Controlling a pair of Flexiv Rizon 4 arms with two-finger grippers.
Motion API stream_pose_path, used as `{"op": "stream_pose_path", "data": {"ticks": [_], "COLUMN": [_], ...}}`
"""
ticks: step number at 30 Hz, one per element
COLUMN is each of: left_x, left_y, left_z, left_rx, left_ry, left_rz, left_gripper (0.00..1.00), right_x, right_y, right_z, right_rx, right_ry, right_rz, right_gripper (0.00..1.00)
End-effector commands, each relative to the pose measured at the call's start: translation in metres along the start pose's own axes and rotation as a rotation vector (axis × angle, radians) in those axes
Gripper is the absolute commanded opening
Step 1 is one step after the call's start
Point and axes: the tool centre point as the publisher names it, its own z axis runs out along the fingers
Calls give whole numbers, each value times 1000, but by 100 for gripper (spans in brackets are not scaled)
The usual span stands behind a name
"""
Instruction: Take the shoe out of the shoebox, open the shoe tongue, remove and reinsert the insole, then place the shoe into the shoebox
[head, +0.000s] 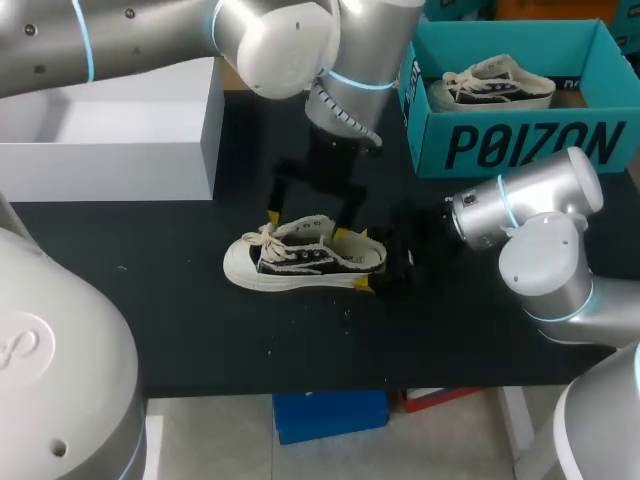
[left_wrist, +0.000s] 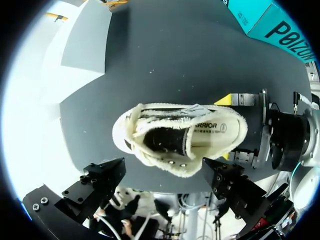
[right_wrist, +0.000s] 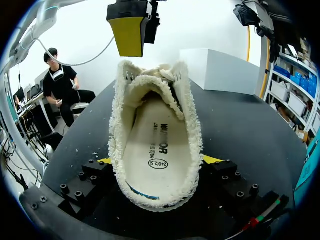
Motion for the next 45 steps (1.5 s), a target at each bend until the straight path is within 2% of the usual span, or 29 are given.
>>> {"op": "stream_pose_path", "data": {"ticks": [1,10,24,30,32,33,36,45], "left_x": [15,27,23,19,18,17,14,11], "left_y": [-8,-15,-19,-19,-19,-19,-20,-20], "left_z": [10,27,45,51,53,53,55,54], "left_rx": [10,59,34,48,47,44,27,2], "left_ry": [-41,-138,-184,-234,-238,-240,-239,-215], "left_rz": [4,32,29,45,49,50,40,43], "left_gripper": [100,100,100,98,50,42,0,0], "right_x": [2,2,2,2,2,2,2,2], "right_y": [-3,-3,-3,-3,-3,-3,-3,-3], "right_z": [4,4,4,4,4,4,4,4], "right_rx": [1,1,1,1,1,1,1,1], "right_ry": [-3,-3,-3,-3,-3,-3,-3,-3], "right_rz": [1,1,1,1,1,1,1,1], "right_gripper": [0,0,0,0,0,0,0,0]}}
